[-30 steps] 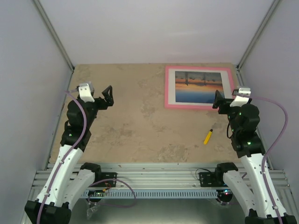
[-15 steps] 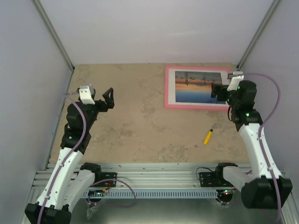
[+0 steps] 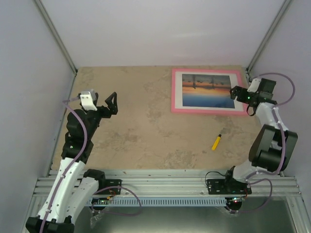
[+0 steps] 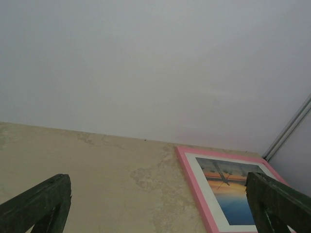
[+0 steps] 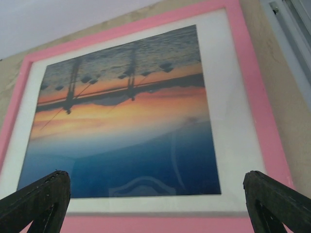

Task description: Take the photo out of the frame

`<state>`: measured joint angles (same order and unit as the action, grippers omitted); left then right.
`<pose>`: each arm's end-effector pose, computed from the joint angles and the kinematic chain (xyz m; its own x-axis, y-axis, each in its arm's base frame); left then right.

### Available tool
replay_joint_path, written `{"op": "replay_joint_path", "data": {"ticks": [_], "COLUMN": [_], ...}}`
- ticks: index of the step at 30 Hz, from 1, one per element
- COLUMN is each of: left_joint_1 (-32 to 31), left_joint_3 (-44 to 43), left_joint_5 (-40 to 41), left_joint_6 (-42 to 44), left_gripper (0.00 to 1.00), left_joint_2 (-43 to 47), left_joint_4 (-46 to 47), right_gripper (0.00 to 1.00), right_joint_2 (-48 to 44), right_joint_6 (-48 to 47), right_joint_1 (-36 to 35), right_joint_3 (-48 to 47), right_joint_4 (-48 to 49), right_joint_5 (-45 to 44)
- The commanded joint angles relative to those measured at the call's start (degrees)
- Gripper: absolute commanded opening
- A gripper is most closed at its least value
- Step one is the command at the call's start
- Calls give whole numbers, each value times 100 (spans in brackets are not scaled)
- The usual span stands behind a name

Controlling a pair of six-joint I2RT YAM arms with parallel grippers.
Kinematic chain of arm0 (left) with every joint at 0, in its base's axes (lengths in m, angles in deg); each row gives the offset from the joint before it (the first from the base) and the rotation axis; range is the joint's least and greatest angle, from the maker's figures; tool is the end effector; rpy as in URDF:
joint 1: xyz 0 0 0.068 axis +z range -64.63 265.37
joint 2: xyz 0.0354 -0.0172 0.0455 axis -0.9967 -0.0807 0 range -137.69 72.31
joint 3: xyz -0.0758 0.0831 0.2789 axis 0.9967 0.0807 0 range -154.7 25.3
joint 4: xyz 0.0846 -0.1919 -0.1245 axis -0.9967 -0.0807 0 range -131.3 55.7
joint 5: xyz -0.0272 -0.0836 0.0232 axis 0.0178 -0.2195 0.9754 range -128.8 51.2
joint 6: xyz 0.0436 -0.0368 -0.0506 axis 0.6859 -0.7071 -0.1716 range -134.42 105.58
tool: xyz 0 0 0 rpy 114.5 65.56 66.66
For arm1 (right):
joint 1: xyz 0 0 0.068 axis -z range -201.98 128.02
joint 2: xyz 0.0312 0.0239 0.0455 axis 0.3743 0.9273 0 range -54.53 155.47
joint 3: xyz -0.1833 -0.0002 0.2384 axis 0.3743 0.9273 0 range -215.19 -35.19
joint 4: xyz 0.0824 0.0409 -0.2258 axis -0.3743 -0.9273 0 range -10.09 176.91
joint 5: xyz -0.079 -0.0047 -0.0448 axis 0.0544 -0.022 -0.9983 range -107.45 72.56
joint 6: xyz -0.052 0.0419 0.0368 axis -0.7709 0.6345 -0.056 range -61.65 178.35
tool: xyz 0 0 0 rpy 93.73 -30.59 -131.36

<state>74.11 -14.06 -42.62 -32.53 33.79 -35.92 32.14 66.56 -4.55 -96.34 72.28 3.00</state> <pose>0.1509 -0.0344 0.3572 -0.0937 -0.2977 -0.9501 0.2431 0.9185 -0.3118 0.3270 -0.0791 0.2758 -0.6052 0.3303 -0.7243 0.1136 0.9364 0.3322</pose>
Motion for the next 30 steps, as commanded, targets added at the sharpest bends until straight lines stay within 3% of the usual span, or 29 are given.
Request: {"op": "replay_joint_path", "data": {"ticks": [1, 9, 18, 30], "left_joint_1": [-15, -23, -18, -23], "left_joint_3": [43, 50, 50, 49], "left_joint_5": [-165, -253, -326, -434], "left_joint_6": [-17, 10, -7, -62], "left_gripper": [100, 100, 100, 100], "left_joint_2": [129, 152, 50, -83], "left_joint_4": [146, 145, 151, 269], "right_gripper": [98, 88, 75, 58], "right_joint_2": [742, 2480, 3346, 3663], "right_joint_6": [95, -611, -995, -1128], "right_joint_1": [400, 830, 894, 877], "right_joint_3": [-599, -1720, -2062, -2066], "right_joint_4": [273, -292, -446, -455], "right_joint_5": [527, 767, 1186, 1659]}}
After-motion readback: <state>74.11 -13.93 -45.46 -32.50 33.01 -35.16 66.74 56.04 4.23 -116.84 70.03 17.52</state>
